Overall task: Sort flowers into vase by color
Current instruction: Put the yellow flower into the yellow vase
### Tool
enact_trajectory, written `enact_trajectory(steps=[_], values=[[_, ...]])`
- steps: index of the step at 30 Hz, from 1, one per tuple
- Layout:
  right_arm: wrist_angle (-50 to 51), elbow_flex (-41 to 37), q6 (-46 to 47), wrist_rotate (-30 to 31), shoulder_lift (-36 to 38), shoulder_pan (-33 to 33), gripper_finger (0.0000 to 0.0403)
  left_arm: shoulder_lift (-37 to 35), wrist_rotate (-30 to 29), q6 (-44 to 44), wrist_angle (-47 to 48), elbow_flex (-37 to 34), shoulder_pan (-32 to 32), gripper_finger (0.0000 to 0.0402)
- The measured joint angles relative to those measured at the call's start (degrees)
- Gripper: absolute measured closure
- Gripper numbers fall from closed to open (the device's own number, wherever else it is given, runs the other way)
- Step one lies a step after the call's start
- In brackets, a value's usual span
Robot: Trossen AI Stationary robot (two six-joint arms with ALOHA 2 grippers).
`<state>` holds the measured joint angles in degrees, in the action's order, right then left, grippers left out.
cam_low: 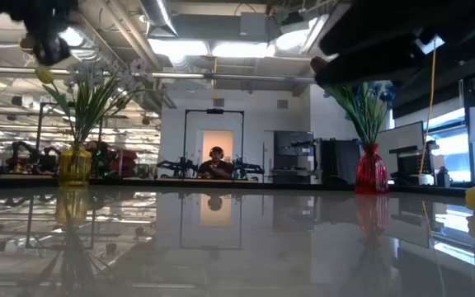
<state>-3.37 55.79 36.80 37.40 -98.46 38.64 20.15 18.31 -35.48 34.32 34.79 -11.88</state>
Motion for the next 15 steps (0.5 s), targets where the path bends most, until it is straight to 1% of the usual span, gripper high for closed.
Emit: enact_trajectory(steps=[2, 4, 7, 10, 13, 15], values=[[3.2, 0.0, 1.9, -1.5, 1.5, 0.0, 0.0182, 0.5, 1.5, 0.0, -8.1, -1.4, 3.8, 0.0334], [6.2, 0.0, 3.9, -4.0, 2.7, 0.0, 0.0182, 1.4, 1.6, 0.2, -15.0, -2.5, 7.5, 0.0335], [10.5, 0.0, 7.2, -7.5, 3.9, 0.0, 0.0182, 3.2, 1.8, 1.7, -21.8, -3.7, 12.8, 0.0335], [17.5, 0.1, 14.3, -10.1, 5.2, 1.1, 0.0182, 5.2, -0.5, 2.8, -24.0, -4.1, 17.7, 0.0335], [27.6, 0.8, 23.8, -13.8, 6.2, 3.0, 0.0182, 8.2, -4.9, 3.1, -25.1, -4.1, 22.1, 0.0335], [33.9, 2.2, 29.5, -14.7, 6.5, 4.6, 0.0182, 10.4, -7.2, 3.2, -26.4, -4.1, 24.4, 0.0335]])
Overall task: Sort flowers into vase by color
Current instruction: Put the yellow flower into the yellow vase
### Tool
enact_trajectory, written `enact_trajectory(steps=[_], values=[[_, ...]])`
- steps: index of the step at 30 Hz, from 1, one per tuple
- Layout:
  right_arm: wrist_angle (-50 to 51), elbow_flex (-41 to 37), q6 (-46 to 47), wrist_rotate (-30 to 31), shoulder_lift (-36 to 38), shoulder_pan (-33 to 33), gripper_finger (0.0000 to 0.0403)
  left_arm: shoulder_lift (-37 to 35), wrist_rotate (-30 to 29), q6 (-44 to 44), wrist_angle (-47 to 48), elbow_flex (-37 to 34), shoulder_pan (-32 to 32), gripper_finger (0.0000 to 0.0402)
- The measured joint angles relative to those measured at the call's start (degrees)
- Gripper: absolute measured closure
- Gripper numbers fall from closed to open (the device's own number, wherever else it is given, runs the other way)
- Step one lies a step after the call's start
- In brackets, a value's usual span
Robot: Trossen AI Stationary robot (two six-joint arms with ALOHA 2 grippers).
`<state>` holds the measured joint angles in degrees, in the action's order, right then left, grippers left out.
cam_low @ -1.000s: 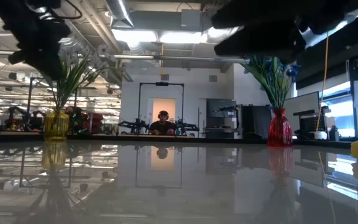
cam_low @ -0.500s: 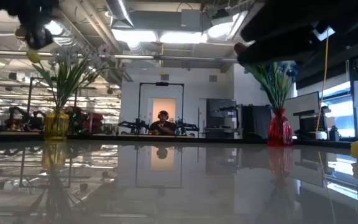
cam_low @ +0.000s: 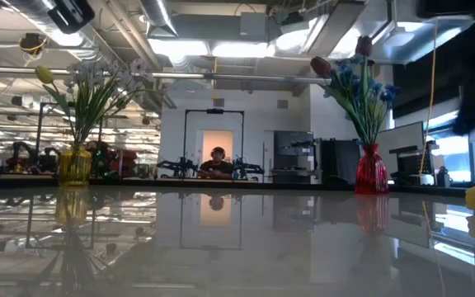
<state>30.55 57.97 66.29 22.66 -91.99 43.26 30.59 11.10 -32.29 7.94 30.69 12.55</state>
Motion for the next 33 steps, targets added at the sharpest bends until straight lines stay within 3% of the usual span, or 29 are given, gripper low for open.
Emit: enact_trajectory(steps=[7, 14, 23, 27, 33], values=[[17.3, 1.2, 12.5, -3.6, 0.0, 4.0, 0.0182, 9.0, -1.9, 4.0, -9.2, 0.0, 6.4, 0.0335], [28.8, 1.1, 23.6, -5.8, -0.1, 4.4, 0.0182, 15.7, -4.8, 4.5, -10.2, 0.0, 8.9, 0.0335], [14.8, -10.0, 25.3, -11.7, -0.1, 4.2, 0.0188, 20.1, -7.3, 4.5, -10.2, 0.0, 9.0, 0.0335], [14.1, -12.1, 28.3, -12.3, 0.2, 3.9, 0.0227, 20.4, -9.1, 4.5, -10.2, 0.0, 9.0, 0.0335], [14.7, -12.4, 28.1, -11.0, 0.1, 3.9, 0.0332, 20.4, -12.4, 5.9, -10.2, 0.0, 9.0, 0.0335]])
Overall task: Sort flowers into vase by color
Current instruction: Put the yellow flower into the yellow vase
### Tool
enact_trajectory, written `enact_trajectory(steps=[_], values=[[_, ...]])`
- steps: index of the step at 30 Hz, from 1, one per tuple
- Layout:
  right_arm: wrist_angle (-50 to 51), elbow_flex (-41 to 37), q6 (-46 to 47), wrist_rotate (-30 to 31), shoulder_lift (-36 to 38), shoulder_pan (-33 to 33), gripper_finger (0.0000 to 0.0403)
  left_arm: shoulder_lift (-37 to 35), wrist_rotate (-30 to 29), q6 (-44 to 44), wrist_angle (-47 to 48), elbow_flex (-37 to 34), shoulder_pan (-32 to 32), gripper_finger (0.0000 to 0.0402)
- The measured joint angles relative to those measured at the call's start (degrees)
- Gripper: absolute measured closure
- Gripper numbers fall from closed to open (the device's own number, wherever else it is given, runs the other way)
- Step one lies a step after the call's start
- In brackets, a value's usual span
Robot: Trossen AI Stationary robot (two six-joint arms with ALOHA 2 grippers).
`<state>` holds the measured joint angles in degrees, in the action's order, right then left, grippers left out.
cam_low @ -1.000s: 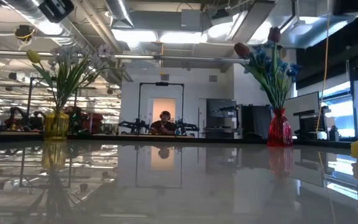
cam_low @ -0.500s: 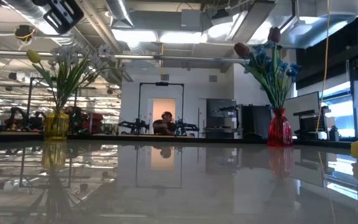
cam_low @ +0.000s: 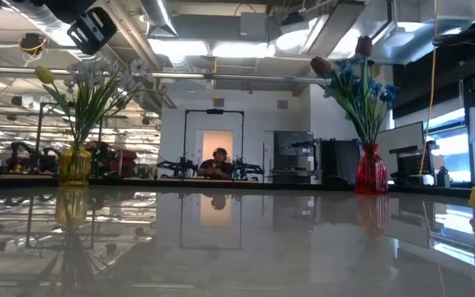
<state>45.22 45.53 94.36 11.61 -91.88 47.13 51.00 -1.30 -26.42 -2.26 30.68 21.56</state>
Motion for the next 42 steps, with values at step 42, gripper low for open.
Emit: enact_trajectory(steps=[42], values=[[-60.9, 19.6, -84.5, 30.8, -5.0, -13.3, 0.0395, 45.8, -11.8, 22.5, -69.6, 3.0, 0.6, 0.0335]])
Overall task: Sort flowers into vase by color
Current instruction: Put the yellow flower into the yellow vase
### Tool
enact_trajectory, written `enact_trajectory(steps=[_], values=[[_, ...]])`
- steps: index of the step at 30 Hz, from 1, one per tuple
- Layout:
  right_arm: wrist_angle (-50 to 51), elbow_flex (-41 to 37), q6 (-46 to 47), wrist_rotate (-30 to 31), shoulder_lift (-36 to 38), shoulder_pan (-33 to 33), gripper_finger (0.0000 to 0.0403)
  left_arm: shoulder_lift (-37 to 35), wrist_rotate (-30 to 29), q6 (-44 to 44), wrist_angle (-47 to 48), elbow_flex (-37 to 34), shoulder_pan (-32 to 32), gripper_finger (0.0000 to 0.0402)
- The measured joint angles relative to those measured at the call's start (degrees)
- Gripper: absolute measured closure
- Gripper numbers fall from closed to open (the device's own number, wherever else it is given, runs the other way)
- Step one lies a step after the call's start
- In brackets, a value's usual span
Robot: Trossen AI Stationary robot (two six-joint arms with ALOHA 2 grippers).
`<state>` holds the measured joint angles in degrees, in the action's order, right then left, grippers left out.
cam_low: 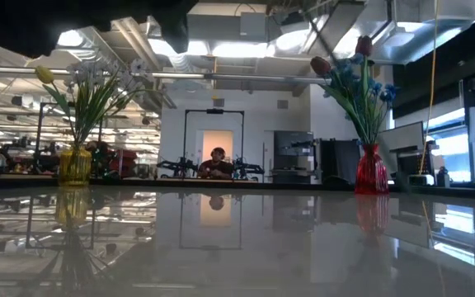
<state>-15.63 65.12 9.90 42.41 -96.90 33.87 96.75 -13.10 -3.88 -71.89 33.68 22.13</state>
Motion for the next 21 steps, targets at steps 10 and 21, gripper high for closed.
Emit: enact_trajectory(steps=[10, 21], values=[[-19.5, 0.0, -16.6, 1.5, -1.5, 1.0, 0.0398, 3.1, 1.0, 3.1, -6.0, 0.7, 1.5, 0.0335], [-23.7, 0.0, -19.2, -3.7, -3.0, -1.8, 0.0395, 3.1, 1.0, 3.6, -6.1, 4.5, 0.1, 0.0335]])
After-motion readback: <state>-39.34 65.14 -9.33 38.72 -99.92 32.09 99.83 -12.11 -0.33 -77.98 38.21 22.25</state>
